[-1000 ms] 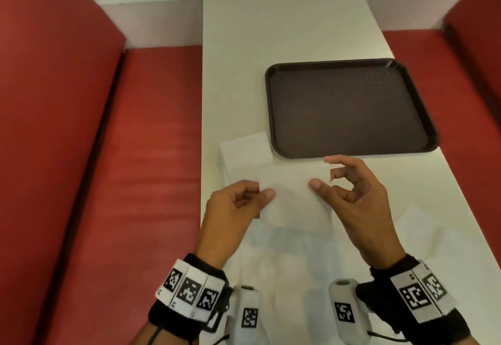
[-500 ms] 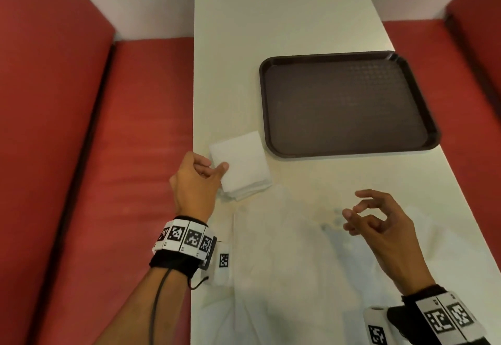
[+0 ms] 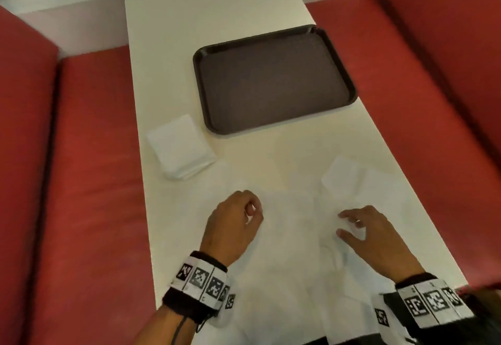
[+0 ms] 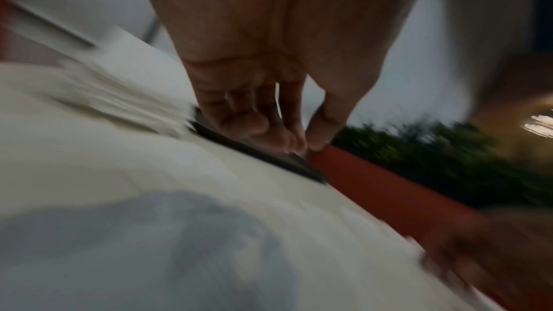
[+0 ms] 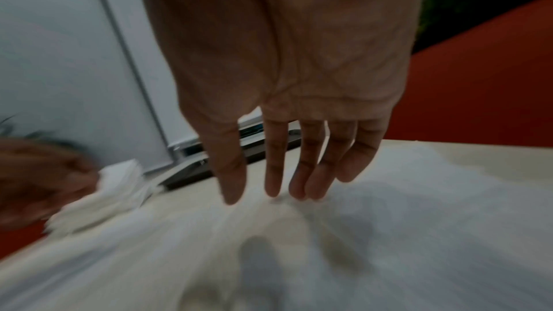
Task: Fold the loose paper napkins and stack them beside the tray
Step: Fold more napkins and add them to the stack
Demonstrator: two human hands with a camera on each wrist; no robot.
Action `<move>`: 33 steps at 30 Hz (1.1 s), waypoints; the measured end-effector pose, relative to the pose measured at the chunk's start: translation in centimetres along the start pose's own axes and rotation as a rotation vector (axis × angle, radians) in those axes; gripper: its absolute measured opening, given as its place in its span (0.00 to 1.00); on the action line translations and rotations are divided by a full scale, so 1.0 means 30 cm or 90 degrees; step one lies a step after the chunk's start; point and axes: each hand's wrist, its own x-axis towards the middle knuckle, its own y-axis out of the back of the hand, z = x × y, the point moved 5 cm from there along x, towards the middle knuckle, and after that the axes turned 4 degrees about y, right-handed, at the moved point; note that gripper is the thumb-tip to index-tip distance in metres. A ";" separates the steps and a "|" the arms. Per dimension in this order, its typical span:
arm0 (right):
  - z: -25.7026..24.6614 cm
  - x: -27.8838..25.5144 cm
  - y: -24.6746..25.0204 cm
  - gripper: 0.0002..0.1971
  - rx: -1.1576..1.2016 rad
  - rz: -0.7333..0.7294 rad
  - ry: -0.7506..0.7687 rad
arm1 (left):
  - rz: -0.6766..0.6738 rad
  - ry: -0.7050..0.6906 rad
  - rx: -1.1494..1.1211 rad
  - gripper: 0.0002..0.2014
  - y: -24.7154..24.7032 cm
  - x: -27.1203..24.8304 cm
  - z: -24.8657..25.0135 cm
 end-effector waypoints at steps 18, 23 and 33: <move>0.032 -0.048 -0.089 0.04 -0.099 0.083 0.303 | -0.017 -0.057 0.330 0.08 -0.383 -0.133 0.125; 0.032 -0.042 -0.023 0.11 -0.115 0.163 0.306 | 0.002 -0.049 0.302 0.08 -0.386 -0.146 0.129; 0.159 0.040 0.044 0.31 -0.198 0.059 0.070 | -0.017 -0.011 0.269 0.10 -0.389 -0.128 0.116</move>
